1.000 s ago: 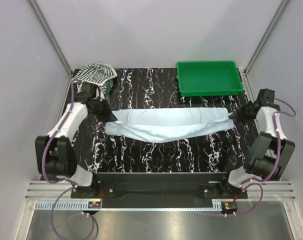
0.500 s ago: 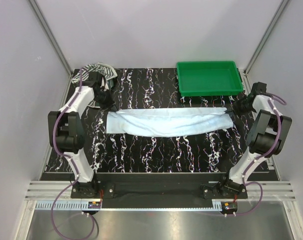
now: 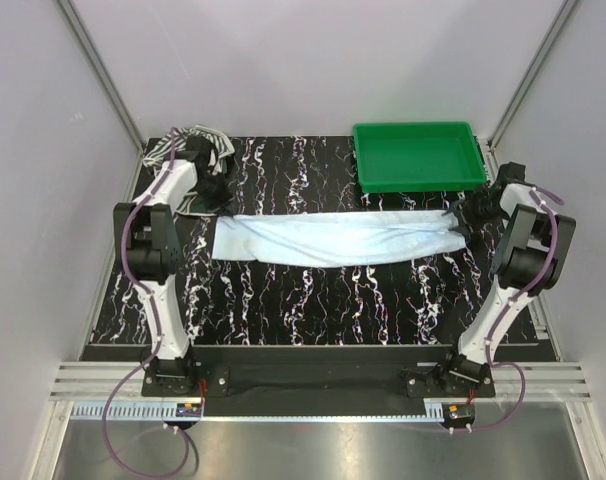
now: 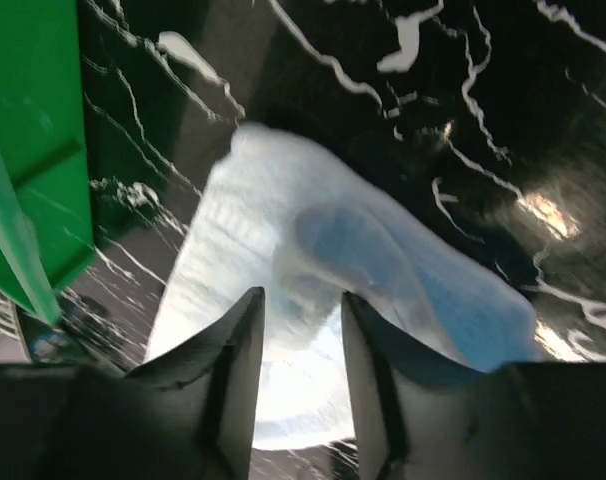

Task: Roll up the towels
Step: Fold the towel

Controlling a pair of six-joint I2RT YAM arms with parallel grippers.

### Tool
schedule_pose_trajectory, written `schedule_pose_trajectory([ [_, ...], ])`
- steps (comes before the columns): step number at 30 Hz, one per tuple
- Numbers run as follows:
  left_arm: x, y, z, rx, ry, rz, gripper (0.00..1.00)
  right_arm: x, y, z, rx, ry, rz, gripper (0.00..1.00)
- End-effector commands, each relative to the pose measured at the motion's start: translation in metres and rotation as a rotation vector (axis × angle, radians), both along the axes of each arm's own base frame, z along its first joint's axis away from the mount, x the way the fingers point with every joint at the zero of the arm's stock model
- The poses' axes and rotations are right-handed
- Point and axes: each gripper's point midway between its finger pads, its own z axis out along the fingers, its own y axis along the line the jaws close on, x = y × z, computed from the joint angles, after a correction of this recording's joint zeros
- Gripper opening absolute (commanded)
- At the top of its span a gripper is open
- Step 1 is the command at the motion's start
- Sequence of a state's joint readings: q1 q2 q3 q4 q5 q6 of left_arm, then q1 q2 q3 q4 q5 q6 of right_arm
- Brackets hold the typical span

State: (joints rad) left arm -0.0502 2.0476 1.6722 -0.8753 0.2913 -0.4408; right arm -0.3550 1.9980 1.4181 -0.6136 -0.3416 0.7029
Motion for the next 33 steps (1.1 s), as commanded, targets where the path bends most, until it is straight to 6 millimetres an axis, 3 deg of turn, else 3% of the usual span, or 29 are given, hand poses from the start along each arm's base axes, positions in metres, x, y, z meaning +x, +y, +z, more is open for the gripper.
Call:
schedule_pose_trajectory([
  [1, 0.022, 0.017, 0.005, 0.064, -0.029, 0.024, 0.19, 0.028, -0.007, 0.009, -0.020, -0.060, 0.011, 0.66],
  [3, 0.036, 0.023, 0.012, 0.076, -0.044, 0.032, 0.42, 0.036, -0.011, 0.023, -0.033, -0.088, 0.008, 0.75],
  [4, 0.037, 0.026, 0.016, 0.084, -0.049, 0.035, 0.78, 0.038, -0.013, 0.031, -0.044, -0.102, 0.006, 0.83],
  [5, 0.038, 0.028, 0.031, 0.093, -0.081, 0.037, 0.99, 0.040, -0.015, 0.040, -0.064, -0.120, 0.000, 0.86],
  [8, 0.034, 0.039, 0.052, 0.146, -0.145, 0.052, 0.99, 0.035, -0.023, 0.081, -0.153, -0.188, -0.019, 0.93],
  [9, 0.021, 0.045, 0.060, 0.177, -0.157, 0.069, 0.99, 0.029, -0.023, 0.087, -0.177, -0.191, -0.018, 0.94],
  [10, 0.015, 0.049, 0.065, 0.197, -0.169, 0.082, 0.99, 0.023, -0.029, 0.109, -0.232, -0.230, -0.036, 0.95],
  [11, 0.011, 0.050, 0.069, 0.201, -0.190, 0.100, 0.99, 0.019, -0.029, 0.119, -0.257, -0.251, -0.036, 1.00],
  [12, -0.008, 0.051, 0.051, 0.205, -0.140, 0.103, 0.99, 0.012, -0.029, 0.138, -0.292, -0.298, -0.025, 1.00],
  [13, -0.017, 0.051, 0.066, 0.199, -0.180, 0.116, 0.99, 0.009, -0.030, 0.145, -0.310, -0.310, -0.022, 1.00],
  [15, -0.032, 0.046, 0.063, 0.162, -0.197, 0.139, 0.99, -0.004, -0.027, 0.162, -0.344, -0.342, -0.005, 1.00],
  [16, -0.054, 0.044, 0.053, 0.149, -0.175, 0.144, 0.99, -0.009, -0.029, 0.166, -0.363, -0.343, -0.013, 1.00],
  [17, -0.057, 0.042, 0.054, 0.132, -0.198, 0.163, 0.99, -0.013, -0.027, 0.169, -0.368, -0.351, -0.015, 1.00],
  [19, -0.079, 0.036, 0.045, 0.086, -0.201, 0.181, 0.99, -0.024, -0.021, 0.168, -0.365, -0.370, -0.006, 0.99],
  [22, -0.094, 0.033, 0.033, 0.065, -0.202, 0.196, 0.99, -0.028, -0.008, 0.146, -0.307, -0.365, 0.026, 0.96],
  [26, -0.103, 0.021, 0.005, 0.003, -0.119, 0.185, 0.99, -0.048, -0.004, 0.098, -0.270, -0.215, 0.055, 0.96],
  [33, -0.101, 0.020, -0.024, -0.005, -0.076, 0.214, 0.99, -0.069, -0.021, 0.041, -0.341, -0.035, 0.062, 0.93],
])
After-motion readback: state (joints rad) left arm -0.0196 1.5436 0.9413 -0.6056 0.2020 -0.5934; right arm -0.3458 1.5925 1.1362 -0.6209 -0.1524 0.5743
